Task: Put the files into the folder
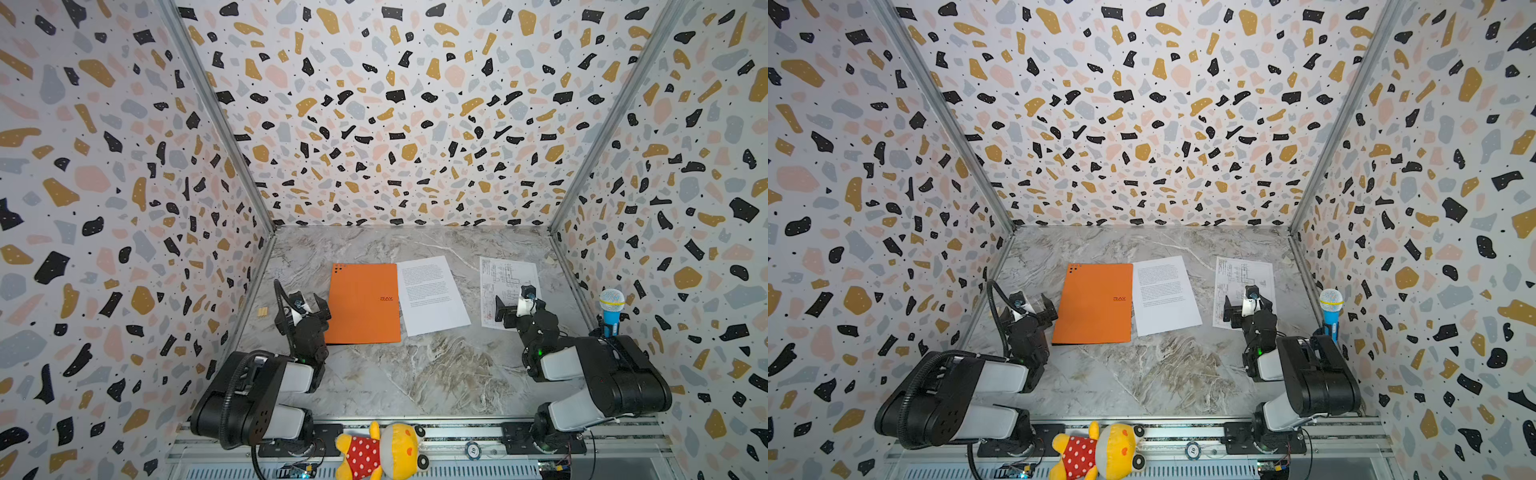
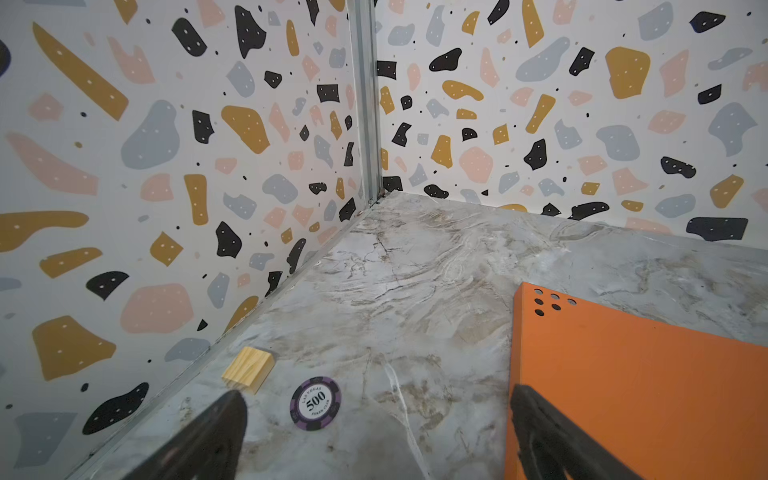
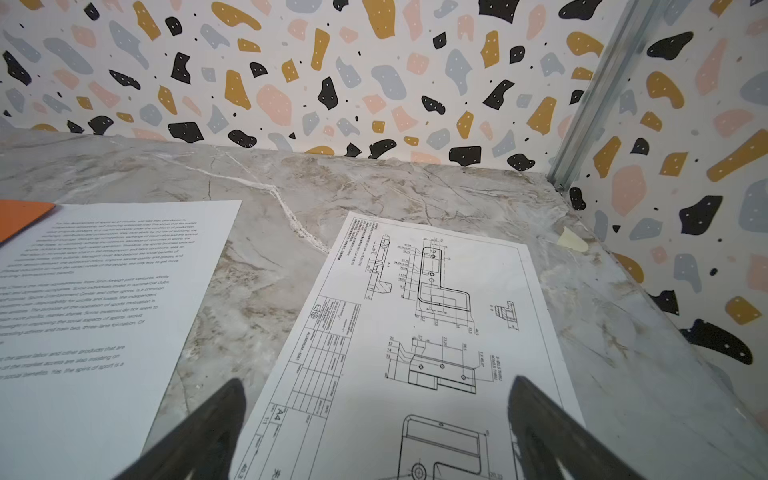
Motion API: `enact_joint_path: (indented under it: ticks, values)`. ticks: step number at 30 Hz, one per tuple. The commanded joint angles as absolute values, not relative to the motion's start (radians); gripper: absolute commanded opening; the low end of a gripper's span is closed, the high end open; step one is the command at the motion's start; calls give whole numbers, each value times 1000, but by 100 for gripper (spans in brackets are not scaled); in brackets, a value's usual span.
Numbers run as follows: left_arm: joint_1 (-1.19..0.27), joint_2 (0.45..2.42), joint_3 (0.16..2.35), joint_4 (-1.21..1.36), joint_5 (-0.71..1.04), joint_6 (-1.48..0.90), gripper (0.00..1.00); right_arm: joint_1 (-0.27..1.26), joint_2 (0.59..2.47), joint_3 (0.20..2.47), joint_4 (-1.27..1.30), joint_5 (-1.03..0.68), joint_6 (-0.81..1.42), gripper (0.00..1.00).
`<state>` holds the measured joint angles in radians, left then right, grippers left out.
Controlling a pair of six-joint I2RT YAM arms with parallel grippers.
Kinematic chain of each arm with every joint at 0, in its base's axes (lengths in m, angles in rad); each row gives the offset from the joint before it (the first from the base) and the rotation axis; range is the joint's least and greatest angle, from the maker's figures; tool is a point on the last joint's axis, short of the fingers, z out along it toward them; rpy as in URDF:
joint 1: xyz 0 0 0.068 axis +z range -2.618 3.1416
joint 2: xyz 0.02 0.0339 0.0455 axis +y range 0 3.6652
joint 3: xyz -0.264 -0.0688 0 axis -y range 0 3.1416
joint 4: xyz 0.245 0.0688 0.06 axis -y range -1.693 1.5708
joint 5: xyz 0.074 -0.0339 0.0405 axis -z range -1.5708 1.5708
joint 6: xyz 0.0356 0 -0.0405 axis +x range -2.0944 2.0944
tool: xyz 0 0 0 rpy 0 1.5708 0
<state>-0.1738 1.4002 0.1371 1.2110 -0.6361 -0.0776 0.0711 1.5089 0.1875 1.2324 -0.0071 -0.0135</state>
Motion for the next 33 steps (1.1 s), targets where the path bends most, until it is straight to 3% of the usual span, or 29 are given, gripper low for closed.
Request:
enact_joint_path:
  ticks: [1, 33]
  values:
    - [-170, 1393, 138, 1252, -638, -69, 100, 69, 1491, 215, 1227, -5, -20, 99]
    - [-169, 1387, 138, 1249, -652, -74, 99, 63, 1490, 214, 1224, -18, -19, 99]
